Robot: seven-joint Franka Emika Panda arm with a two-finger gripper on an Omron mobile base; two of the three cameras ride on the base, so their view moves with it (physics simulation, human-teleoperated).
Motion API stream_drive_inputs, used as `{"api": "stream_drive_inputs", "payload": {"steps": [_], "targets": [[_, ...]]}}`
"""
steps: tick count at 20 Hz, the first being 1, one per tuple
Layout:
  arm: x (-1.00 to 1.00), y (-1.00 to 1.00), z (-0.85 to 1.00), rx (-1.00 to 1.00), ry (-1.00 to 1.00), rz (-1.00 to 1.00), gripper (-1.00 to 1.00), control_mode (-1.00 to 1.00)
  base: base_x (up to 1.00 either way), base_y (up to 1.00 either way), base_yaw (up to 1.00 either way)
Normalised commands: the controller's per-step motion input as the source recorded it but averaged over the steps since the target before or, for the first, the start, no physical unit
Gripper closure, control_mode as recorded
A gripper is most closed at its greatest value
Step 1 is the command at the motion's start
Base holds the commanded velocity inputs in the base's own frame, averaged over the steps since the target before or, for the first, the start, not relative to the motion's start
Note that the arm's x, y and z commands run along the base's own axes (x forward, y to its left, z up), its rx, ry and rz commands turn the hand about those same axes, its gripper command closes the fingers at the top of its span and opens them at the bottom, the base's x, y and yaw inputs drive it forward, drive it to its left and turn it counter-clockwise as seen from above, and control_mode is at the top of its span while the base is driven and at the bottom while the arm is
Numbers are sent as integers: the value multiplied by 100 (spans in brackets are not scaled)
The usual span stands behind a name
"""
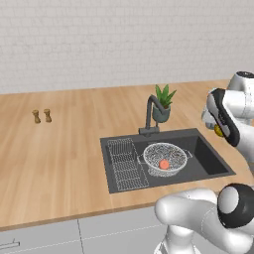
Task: Put the colander in the sink, put the peach, mango in the colander, and turn on the sink faucet and pour water over the colander.
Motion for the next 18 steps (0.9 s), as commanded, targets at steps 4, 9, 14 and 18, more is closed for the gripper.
{"api": "stream_drive_inputs", "payload": {"steps": [4, 9, 14, 18], "targets": [[51, 42, 24, 40, -14, -11, 100, -100, 0, 0, 0], [58, 30, 1, 48, -16, -14, 100, -100, 0, 0, 0], [49, 31, -15, 36, -3, -29, 100, -100, 0, 0, 0], [40, 40, -28, 7, 23, -39, 100, -100, 0, 0, 0]]}}
